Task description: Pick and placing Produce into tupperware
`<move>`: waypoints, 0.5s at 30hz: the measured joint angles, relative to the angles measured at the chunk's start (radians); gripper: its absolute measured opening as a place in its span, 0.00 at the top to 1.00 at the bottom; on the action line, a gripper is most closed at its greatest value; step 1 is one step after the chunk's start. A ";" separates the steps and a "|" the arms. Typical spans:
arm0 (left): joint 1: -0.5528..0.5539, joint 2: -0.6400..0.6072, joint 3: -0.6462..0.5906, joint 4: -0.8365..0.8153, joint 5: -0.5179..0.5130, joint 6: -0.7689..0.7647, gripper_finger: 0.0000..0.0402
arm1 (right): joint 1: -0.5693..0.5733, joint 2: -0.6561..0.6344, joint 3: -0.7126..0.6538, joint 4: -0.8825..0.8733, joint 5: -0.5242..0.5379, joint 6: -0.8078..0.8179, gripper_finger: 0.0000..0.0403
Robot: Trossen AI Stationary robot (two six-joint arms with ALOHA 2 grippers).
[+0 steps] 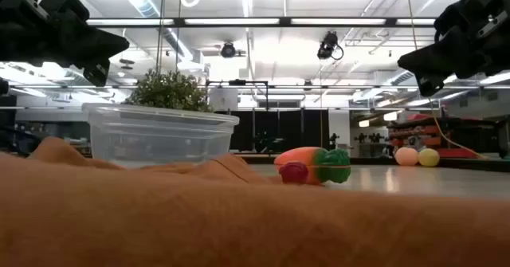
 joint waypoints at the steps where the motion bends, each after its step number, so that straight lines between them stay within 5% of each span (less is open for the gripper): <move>1: 0.000 0.000 0.000 0.000 0.000 0.000 0.92 | 0.000 0.000 0.000 0.000 0.000 0.000 1.00; 15: 0.000 0.000 0.000 0.000 0.000 0.000 0.90 | 0.000 0.000 0.000 0.000 0.000 0.000 1.00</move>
